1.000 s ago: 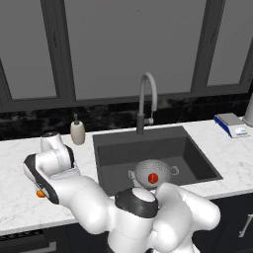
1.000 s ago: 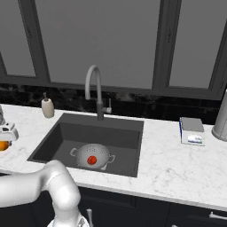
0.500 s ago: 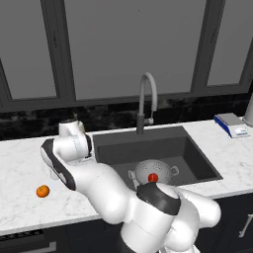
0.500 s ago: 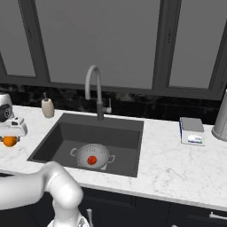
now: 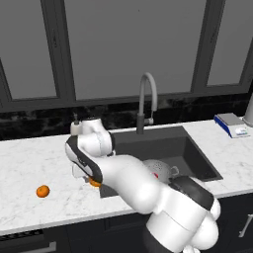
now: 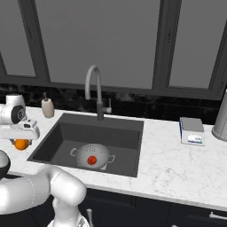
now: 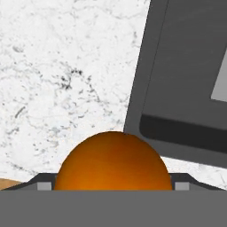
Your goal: Put the colander in the sink, put the apple, orange, tangerine in the colander, and turn on the sink faucet and pour water over the colander.
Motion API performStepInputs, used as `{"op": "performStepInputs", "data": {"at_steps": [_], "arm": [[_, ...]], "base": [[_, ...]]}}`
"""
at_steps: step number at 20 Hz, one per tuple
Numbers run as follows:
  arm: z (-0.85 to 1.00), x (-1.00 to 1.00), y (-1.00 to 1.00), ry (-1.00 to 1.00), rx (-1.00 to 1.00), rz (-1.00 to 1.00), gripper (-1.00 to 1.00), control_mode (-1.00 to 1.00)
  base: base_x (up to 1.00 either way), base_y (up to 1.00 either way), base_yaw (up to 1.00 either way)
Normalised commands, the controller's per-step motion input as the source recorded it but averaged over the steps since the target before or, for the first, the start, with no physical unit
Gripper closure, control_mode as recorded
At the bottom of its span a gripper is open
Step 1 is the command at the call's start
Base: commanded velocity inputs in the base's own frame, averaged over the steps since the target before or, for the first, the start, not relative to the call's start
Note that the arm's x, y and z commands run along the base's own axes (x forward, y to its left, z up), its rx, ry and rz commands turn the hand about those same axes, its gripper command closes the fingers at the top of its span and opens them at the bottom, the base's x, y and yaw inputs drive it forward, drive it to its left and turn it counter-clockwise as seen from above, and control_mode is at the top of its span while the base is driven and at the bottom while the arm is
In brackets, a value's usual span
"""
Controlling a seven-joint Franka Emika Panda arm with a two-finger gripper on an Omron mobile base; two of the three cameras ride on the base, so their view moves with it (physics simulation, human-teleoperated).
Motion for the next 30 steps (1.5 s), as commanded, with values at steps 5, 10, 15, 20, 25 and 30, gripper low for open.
{"op": "performStepInputs", "data": {"at_steps": [5,10,15,20,25,30], "arm": [[0.00,-0.07,-0.82,-0.01,0.00,-0.04,1.00,-1.00],[0.00,-0.07,-0.73,-0.06,0.00,-0.05,1.00,-1.00],[0.00,-0.03,-0.72,-0.07,0.00,-0.06,1.00,-1.00],[0.00,-0.02,-0.74,-0.06,0.00,-0.04,1.00,-1.00],[0.00,0.00,-0.67,-0.05,0.00,-0.02,1.00,-1.00],[0.00,0.00,-0.57,-0.05,0.00,0.00,1.00,-1.00]], "base": [[0.00,0.00,0.00],[0.00,0.00,0.00],[0.00,0.00,0.00],[0.00,0.00,0.00],[0.00,0.00,0.00],[0.00,0.00,0.00]]}}
